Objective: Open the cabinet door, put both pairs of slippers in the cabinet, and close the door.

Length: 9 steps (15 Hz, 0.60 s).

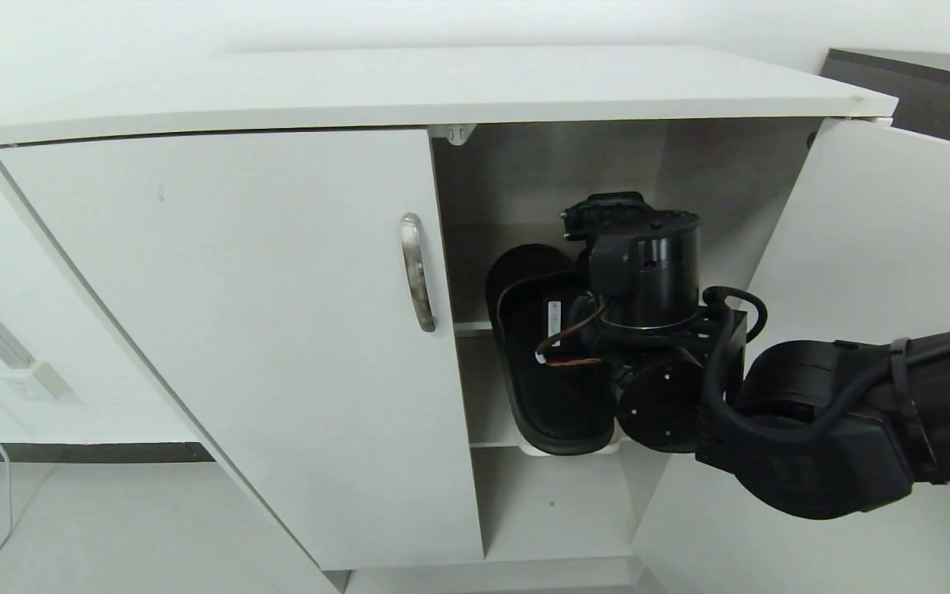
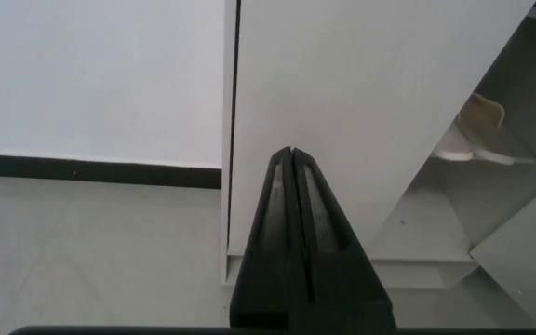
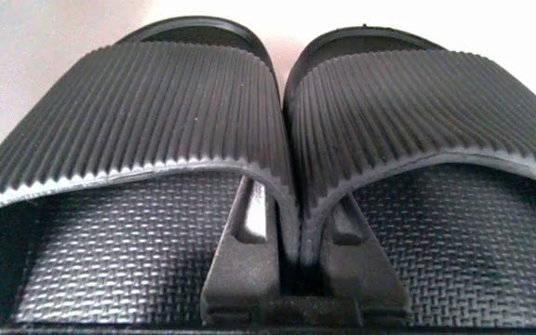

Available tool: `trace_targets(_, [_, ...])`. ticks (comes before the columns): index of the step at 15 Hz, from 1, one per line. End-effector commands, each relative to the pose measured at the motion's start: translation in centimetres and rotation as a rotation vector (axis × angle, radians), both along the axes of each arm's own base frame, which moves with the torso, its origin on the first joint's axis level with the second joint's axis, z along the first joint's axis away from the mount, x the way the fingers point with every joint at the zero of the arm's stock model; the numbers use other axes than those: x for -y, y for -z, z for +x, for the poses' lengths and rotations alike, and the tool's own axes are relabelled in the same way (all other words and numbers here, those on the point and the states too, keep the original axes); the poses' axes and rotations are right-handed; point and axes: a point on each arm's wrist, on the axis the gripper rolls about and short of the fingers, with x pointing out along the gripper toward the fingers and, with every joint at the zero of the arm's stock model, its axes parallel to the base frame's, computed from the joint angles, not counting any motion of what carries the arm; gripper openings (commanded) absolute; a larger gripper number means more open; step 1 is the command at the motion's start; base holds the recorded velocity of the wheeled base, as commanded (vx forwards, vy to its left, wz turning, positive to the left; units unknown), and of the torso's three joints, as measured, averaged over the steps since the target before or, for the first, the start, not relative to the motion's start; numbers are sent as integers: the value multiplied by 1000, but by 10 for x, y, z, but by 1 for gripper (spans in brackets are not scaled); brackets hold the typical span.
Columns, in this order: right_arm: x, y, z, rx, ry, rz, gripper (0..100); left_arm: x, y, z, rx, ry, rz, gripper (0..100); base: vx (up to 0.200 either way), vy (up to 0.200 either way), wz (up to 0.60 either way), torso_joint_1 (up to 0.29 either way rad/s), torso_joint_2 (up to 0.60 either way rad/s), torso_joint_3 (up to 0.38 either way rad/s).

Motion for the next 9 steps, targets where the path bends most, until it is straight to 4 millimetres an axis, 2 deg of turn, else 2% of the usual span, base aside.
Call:
trace_targets(1, [0,5,3,-13,-25,-11,0,0,0,0,0,-1,0,0,0,0,0,0,0,0])
trace_targets(4, [0,14,28,-24,-25,-11,0,0,0,0,0,-1,0,0,0,0,0,0,0,0])
trace_targets(9, [-4,10,69,-15,19,4,0,0,0,0,0,-1,0,0,0,0,0,0,0,0])
